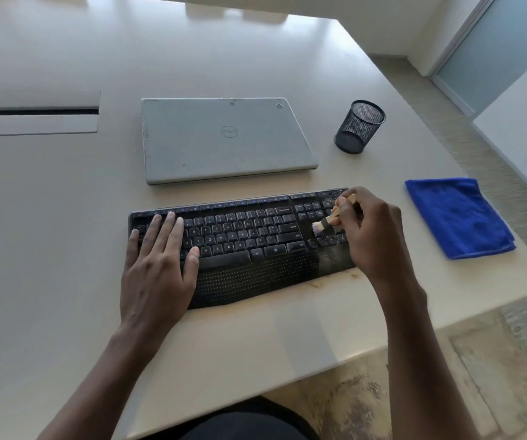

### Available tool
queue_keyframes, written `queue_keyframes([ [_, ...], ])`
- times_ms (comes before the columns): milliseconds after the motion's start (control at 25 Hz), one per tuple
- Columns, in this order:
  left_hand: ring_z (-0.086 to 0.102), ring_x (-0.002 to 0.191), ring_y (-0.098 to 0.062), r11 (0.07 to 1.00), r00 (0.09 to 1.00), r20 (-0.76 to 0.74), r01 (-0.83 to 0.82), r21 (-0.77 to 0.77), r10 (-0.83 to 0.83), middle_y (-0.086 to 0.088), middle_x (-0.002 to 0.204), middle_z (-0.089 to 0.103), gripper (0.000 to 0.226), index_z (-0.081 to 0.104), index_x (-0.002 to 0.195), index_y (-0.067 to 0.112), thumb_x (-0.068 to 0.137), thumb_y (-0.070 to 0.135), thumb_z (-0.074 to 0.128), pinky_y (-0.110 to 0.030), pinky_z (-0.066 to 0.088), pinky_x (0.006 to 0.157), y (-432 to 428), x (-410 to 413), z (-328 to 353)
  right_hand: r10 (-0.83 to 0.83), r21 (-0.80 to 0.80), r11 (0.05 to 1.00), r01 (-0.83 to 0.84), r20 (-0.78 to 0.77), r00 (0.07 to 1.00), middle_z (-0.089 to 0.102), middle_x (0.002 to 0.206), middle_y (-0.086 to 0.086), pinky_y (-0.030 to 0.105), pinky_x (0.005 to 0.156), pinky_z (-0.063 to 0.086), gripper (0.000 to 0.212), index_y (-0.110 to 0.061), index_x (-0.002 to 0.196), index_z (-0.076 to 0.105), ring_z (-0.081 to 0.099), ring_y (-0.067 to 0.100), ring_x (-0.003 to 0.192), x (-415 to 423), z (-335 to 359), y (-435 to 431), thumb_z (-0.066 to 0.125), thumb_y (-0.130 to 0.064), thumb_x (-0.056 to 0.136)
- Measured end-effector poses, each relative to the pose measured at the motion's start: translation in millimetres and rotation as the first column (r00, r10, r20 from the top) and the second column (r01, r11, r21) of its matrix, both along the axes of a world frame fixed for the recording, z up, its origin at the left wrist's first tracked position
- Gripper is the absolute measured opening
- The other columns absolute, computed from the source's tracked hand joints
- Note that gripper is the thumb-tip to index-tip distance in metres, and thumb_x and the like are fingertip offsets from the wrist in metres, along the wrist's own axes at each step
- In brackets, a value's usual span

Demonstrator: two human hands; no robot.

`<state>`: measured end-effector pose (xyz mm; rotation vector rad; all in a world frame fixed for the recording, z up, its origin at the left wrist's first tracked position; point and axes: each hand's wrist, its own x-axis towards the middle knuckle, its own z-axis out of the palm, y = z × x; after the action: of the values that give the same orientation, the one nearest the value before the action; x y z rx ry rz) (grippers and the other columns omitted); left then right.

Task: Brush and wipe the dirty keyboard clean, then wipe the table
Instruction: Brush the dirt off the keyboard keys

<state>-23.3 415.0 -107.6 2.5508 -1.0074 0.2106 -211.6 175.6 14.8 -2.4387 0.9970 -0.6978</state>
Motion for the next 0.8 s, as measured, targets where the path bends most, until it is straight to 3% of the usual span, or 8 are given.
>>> queue_keyframes([
  [80, 0.024, 0.159, -0.021, 1.000, 0.999, -0.033, -0.004, 0.005, 0.004, -0.007, 0.167, 0.037, 0.065, 0.042, 0.158, 0.010, 0.104, 0.043, 0.036, -0.047, 0.011, 0.131, -3, 0, 2, 0.007, 0.026, 1.000, -0.006, -0.020, 1.000, 0.072, 0.079, 0.000, 0.039, 0.072, 0.059, 0.020, -0.013, 0.093, 0.064, 0.071, 0.012, 0.074, 3, -1, 2, 0.051, -0.021, 0.107],
  [280, 0.013, 0.162, -0.023, 1.000, 0.999, -0.030, -0.023, 0.002, 0.023, -0.012, 0.172, 0.024, 0.067, 0.036, 0.162, 0.011, 0.104, 0.044, 0.034, -0.046, 0.002, 0.132, -19, -7, 11, -0.005, -0.031, 1.000, 0.002, -0.080, 0.997, 0.066, 0.072, 0.006, 0.044, 0.067, 0.054, 0.026, -0.012, 0.083, 0.057, 0.064, 0.027, 0.069, -1, -2, 4, 0.051, -0.024, 0.105],
  [400, 0.011, 0.162, -0.023, 1.000, 1.000, -0.028, 0.004, -0.028, -0.005, -0.014, 0.172, 0.022, 0.066, 0.035, 0.161, 0.012, 0.104, 0.044, 0.036, -0.048, 0.002, 0.132, -45, -16, 17, 0.029, -0.044, 0.999, -0.031, -0.032, 0.999, 0.068, 0.078, 0.006, 0.042, 0.068, 0.053, 0.022, -0.010, 0.089, 0.060, 0.063, 0.024, 0.072, 3, -2, 3, 0.053, -0.022, 0.105],
  [560, 0.016, 0.161, -0.023, 1.000, 0.998, -0.063, -0.011, -0.008, 0.011, -0.013, 0.171, 0.027, 0.066, 0.039, 0.160, 0.013, 0.104, 0.048, 0.032, -0.049, 0.008, 0.132, -69, -28, 11, 0.059, -0.031, 0.998, -0.062, -0.110, 0.992, 0.066, 0.077, 0.007, 0.044, 0.066, 0.053, 0.022, -0.010, 0.087, 0.057, 0.062, 0.029, 0.070, -4, -3, -5, 0.052, -0.023, 0.105],
  [800, 0.023, 0.160, -0.022, 0.997, 0.999, 0.005, -0.041, 0.060, 0.041, -0.010, 0.169, 0.033, 0.067, 0.043, 0.159, 0.014, 0.107, 0.052, 0.025, -0.049, 0.013, 0.131, -73, -34, 5, 0.222, 0.035, 0.974, -0.224, 0.061, 0.973, 0.067, 0.078, 0.003, 0.035, 0.067, 0.052, 0.021, -0.011, 0.089, 0.059, 0.066, 0.007, 0.072, 3, -7, -11, 0.051, -0.020, 0.107],
])
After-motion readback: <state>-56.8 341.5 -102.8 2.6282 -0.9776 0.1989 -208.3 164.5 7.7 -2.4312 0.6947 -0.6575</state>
